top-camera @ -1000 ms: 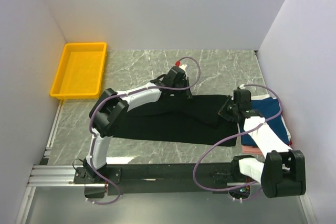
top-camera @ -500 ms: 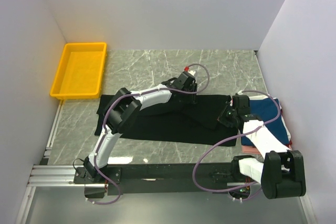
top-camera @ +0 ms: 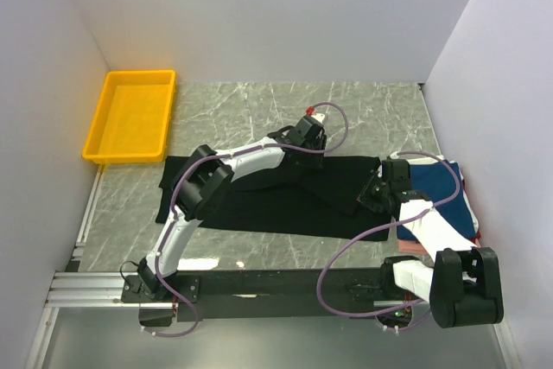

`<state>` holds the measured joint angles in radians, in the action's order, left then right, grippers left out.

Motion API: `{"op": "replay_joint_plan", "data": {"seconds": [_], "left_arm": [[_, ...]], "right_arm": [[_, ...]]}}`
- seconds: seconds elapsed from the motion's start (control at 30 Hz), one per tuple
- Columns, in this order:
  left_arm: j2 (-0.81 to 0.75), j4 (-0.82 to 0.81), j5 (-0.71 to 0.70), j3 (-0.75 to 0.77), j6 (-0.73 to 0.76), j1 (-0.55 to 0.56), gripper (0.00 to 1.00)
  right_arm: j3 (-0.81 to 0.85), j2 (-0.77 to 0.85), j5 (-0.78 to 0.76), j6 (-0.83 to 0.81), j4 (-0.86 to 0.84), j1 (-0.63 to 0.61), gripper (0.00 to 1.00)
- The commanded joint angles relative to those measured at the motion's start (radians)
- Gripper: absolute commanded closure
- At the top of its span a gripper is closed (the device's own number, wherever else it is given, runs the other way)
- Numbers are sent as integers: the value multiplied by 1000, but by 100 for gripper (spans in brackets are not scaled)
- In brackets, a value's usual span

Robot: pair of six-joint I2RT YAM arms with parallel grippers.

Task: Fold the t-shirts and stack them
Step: Fold the tshirt

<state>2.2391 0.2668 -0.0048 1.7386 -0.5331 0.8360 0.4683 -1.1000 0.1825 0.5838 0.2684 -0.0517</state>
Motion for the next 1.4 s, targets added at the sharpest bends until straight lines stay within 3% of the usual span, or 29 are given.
{"op": "replay_joint_plan", "data": {"seconds": [0.0,0.4,0.6,0.7,0.87,1.37], "left_arm": [[11,-8,19,42,28,11,59],[47,23,8,81,30,15,60],[37,26,8,79,30,20,66],[31,29,8,70,30,20,75],[-7,17,-23,21,22,20,100],[-298,-101,-4,-250,-83,20,100]], "right_arm": [[-16,23,8,2,-32,6,95],[-19,28,31,-7,-46,4,95],[-19,29,32,-9,-49,4,95],[-19,34,32,-10,-49,4,95],[-14,46,31,-7,-38,4,95],[32,161,-29,-10,80,4,95]]}}
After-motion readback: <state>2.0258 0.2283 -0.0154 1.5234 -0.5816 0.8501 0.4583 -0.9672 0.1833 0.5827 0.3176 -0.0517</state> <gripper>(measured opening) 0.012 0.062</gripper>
